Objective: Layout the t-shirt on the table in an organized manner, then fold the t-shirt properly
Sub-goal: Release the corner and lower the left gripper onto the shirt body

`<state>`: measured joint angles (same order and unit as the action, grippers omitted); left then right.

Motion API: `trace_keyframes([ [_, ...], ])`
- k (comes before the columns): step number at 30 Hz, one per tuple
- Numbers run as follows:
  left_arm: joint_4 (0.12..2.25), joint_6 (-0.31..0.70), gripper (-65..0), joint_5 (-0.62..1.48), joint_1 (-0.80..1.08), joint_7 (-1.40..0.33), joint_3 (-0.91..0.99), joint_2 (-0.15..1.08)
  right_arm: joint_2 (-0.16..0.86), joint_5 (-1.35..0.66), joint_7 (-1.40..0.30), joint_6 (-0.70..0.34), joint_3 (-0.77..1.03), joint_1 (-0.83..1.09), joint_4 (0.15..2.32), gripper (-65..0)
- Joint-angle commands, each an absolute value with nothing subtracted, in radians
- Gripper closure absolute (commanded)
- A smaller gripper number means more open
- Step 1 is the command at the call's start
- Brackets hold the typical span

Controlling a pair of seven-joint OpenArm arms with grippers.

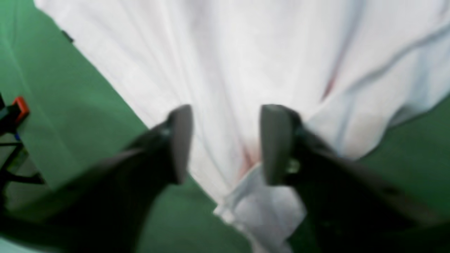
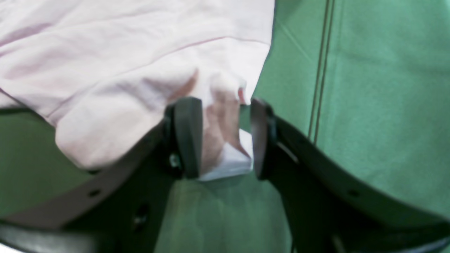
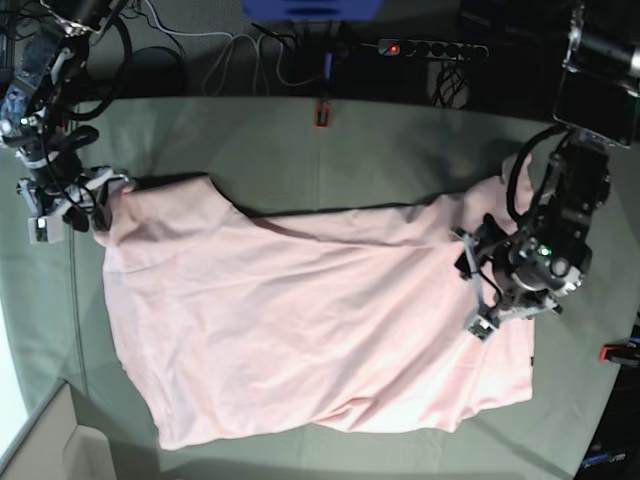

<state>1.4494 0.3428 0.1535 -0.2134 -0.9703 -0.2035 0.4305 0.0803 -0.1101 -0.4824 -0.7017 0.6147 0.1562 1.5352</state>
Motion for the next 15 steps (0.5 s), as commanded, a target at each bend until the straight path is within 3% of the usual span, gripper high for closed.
trace_keyframes([
  [1, 1.452, 0.341, -41.1, 0.162, -0.231, -0.97, -0.186, 0.435, 0.093, -0.127, -0.456, -0.698, 0.618, 0.148, 1.552, -23.7],
  [3, 1.431, 0.343, -49.8, 0.179, -0.231, -0.967, -0.189, 0.433, 0.093, -0.127, -0.456, -0.698, 0.618, 0.148, 1.552, -23.7],
  [5, 1.411, 0.346, -51.6, 0.193, -0.231, -0.961, -0.213, 0.433, 0.093, -0.127, -0.456, -0.698, 0.618, 0.148, 1.552, -23.7],
  [11, 1.362, 0.555, -48.5, 0.182, -0.231, -0.961, -0.251, 0.433, 0.093, -0.127, -0.456, -0.698, 0.618, 0.148, 1.552, -23.7],
  [15, 1.354, 0.591, -42.3, 0.182, -0.231, -0.966, -0.251, 0.433, 0.093, -0.127, -0.456, -0.698, 0.618, 0.148, 1.552, -23.7],
])
